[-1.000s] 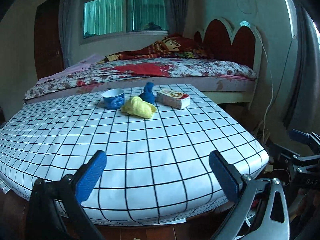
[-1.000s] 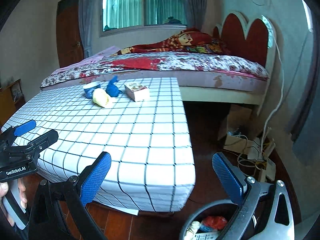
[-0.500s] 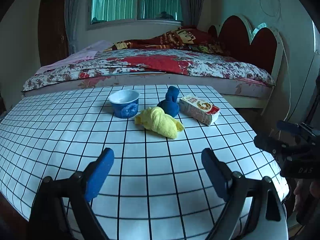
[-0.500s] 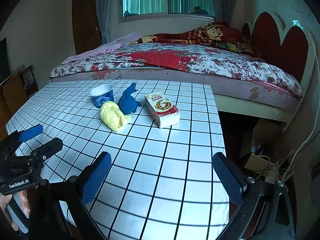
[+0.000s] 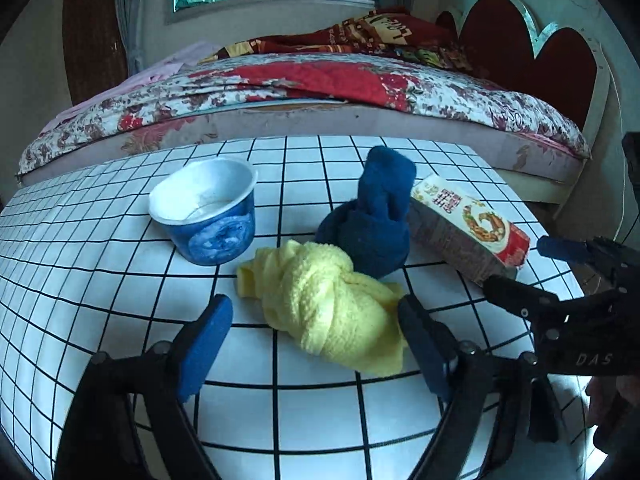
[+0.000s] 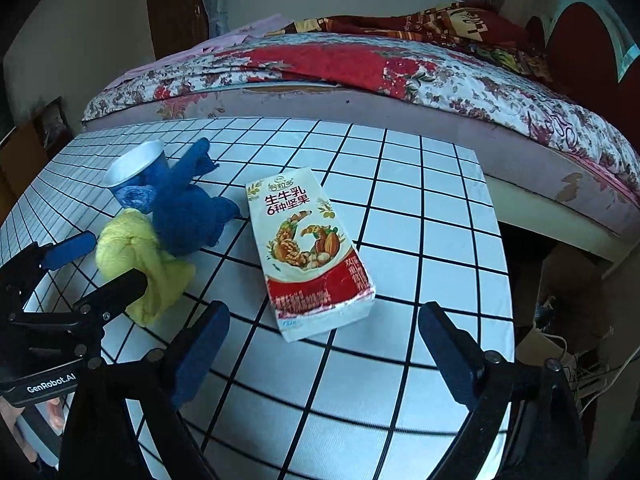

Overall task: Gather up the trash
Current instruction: 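Grasp the yellow cloth with the left tool while the right tool grasps the nut-milk carton, then lift the yellow cloth and nut-milk carton and carry them over the bin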

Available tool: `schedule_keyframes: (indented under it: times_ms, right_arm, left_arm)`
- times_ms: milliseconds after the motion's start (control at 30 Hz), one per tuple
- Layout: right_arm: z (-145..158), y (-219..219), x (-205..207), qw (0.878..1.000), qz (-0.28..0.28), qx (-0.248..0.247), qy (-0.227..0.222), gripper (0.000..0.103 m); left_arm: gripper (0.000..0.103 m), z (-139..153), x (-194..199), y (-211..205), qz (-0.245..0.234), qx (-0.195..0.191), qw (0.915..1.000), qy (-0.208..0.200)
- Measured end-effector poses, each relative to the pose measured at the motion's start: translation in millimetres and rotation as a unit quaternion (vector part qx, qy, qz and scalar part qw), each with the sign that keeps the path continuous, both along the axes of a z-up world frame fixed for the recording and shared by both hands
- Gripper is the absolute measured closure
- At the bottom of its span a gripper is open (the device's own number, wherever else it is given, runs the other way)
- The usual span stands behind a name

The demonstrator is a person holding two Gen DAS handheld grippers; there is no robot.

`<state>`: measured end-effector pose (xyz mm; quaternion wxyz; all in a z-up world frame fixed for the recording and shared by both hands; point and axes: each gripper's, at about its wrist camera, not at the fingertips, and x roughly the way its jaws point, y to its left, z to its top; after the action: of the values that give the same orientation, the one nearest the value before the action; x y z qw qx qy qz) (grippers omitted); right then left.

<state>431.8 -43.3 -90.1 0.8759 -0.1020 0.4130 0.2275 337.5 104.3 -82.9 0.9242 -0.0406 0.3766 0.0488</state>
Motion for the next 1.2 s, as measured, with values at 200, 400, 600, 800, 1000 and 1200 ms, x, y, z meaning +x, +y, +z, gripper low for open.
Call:
schedule_keyframes:
  times_ms: [200,400,600,800,1000,1200]
  right_arm:
    - [-7,6,9,1.000,-0.002,0.005,0.010,0.034]
    - [-6,5,-3,1.000,-0.009,0.002,0.006,0.045]
    - [-2,-6,-22,1.000,-0.020,0.016,0.003,0.047]
    - [14,-18,-60,0.999,-0.027,0.021,-0.031,0.049]
    - [38,-27,-103,0.997,-0.027,0.023,-0.070,0.049]
    - [61,-49,-146,0.992,-0.039,0.056,-0.106,0.049]
  left_arm:
    - [0.037,-7,9,14,-0.010,-0.052,0.9984,0.022]
    - [0.059,-5,0,18,-0.036,-0.085,0.9957,0.007]
    - [0.064,2,-24,11,-0.051,-0.056,0.9970,-0.015]
    - [0.064,9,-52,4,-0.058,-0.026,0.9975,-0.030]
    - [0.064,18,-83,-11,-0.072,0.001,0.9962,-0.049]
    - [0.064,31,-114,-26,-0.085,0.017,0.9943,-0.063]
